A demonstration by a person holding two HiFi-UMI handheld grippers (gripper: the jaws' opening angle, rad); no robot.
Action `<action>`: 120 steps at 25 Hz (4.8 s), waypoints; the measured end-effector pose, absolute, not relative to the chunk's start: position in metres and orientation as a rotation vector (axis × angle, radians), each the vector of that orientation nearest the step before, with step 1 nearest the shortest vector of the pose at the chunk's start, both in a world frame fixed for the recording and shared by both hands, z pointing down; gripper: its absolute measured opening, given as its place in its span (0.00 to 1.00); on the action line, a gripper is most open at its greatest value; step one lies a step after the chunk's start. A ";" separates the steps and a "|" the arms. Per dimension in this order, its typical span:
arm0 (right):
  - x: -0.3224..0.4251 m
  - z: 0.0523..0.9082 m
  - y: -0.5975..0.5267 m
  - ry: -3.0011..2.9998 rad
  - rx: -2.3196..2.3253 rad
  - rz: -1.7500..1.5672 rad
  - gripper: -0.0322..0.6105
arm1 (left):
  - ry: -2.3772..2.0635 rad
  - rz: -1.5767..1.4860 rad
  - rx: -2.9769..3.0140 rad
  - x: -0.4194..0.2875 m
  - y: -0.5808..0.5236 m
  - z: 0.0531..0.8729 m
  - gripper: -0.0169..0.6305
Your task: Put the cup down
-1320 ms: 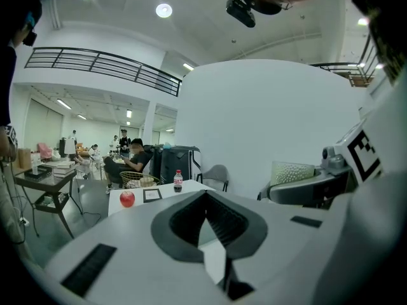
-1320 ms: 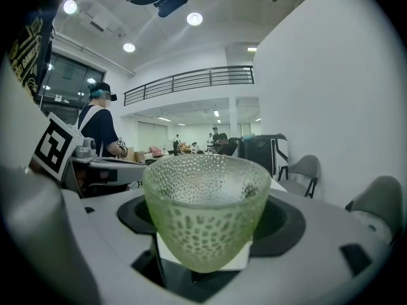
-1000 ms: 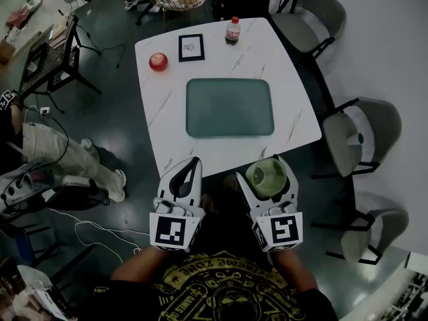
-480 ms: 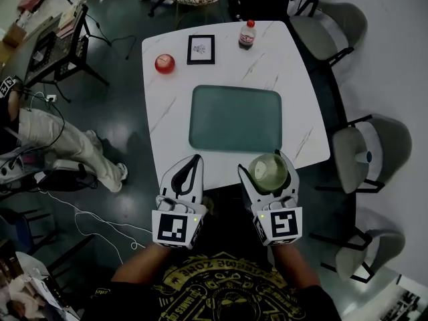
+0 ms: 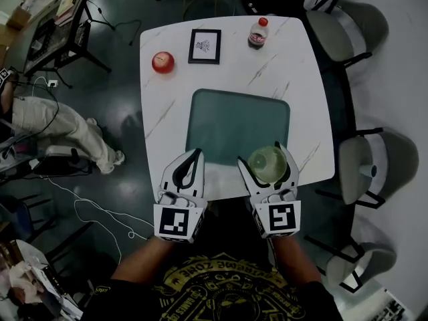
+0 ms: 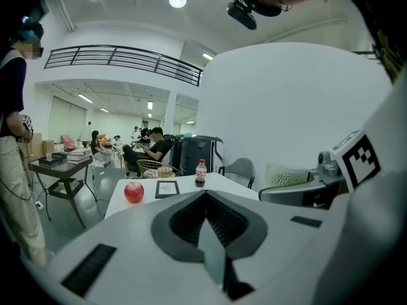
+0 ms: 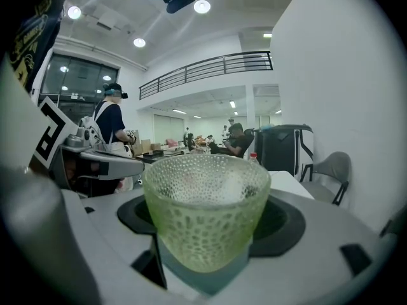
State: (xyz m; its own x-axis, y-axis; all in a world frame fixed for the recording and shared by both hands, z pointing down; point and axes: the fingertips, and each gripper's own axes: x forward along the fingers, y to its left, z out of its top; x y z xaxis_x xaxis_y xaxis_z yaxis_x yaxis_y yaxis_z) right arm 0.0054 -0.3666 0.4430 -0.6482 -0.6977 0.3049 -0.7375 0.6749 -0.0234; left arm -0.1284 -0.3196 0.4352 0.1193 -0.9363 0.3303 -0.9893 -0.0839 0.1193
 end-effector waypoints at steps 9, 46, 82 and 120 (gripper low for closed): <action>-0.008 0.482 -0.412 -2.606 1.086 0.231 0.65 | -1.894 0.251 2.052 -0.132 -0.360 0.468 0.04; -0.008 0.592 -0.431 -2.509 1.049 0.311 0.65 | -1.851 0.366 1.924 -0.129 -0.387 0.537 0.04; 0.031 0.513 -0.374 -2.503 1.250 0.280 0.71 | -1.794 0.246 2.102 -0.106 -0.332 0.479 0.04; 0.052 0.378 -0.149 -2.591 1.373 0.245 0.06 | -1.659 0.069 2.333 -0.058 -0.123 0.377 0.04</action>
